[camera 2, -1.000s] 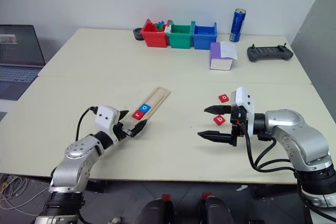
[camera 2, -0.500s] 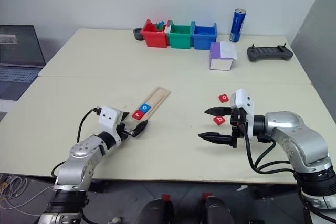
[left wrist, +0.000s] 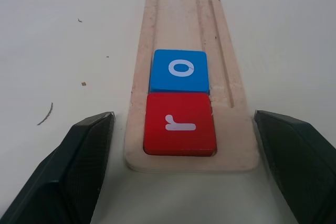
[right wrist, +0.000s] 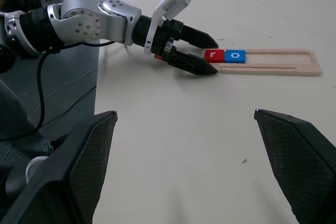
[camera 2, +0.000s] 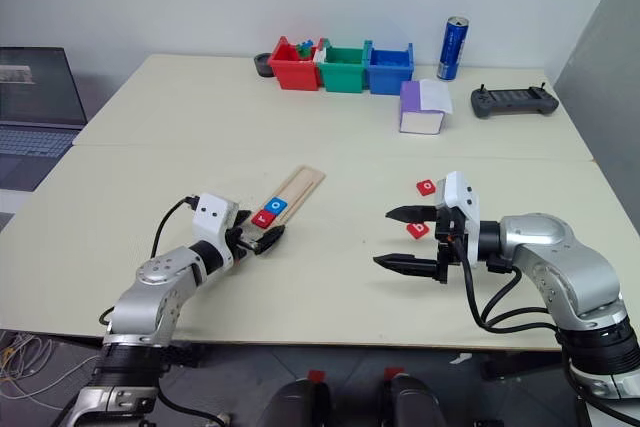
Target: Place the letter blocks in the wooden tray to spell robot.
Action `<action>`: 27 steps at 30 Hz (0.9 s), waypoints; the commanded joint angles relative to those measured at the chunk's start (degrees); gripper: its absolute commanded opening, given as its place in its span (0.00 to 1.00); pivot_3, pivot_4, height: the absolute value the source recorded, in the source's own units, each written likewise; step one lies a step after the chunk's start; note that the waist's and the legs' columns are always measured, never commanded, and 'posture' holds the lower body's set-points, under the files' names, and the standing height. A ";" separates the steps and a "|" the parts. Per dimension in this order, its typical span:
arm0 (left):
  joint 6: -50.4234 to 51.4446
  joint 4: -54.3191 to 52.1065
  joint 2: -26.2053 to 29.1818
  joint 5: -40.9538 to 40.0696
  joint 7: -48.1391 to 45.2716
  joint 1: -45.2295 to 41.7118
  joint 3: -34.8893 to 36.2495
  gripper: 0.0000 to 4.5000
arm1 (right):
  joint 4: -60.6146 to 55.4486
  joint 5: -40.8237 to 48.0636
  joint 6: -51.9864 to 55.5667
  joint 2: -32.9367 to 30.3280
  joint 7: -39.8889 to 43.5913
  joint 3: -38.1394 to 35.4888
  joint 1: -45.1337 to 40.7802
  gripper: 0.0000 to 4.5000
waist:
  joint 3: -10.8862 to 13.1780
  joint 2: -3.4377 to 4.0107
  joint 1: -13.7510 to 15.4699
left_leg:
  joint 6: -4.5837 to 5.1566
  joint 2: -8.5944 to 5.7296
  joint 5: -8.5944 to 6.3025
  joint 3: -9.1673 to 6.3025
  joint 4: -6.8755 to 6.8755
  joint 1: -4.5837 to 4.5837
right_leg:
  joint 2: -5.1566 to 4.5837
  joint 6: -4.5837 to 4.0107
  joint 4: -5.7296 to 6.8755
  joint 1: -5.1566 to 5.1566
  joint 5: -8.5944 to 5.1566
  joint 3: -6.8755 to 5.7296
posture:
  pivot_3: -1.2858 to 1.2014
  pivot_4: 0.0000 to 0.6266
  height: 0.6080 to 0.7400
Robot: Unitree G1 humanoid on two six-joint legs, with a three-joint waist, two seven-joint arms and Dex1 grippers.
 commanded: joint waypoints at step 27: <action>-15.44 3.60 16.70 -1.64 -37.38 1.58 -7.73 0.76 | -7.35 1.16 -0.15 -3.46 -4.23 -5.75 7.06 1.00 | -0.02 0.00 0.10 | -0.03 0.00 -0.01 -0.01 -0.01 0.05 | -0.01 -0.03 -0.05 0.08 -0.01 -0.03 | 0.52 0.24 1.00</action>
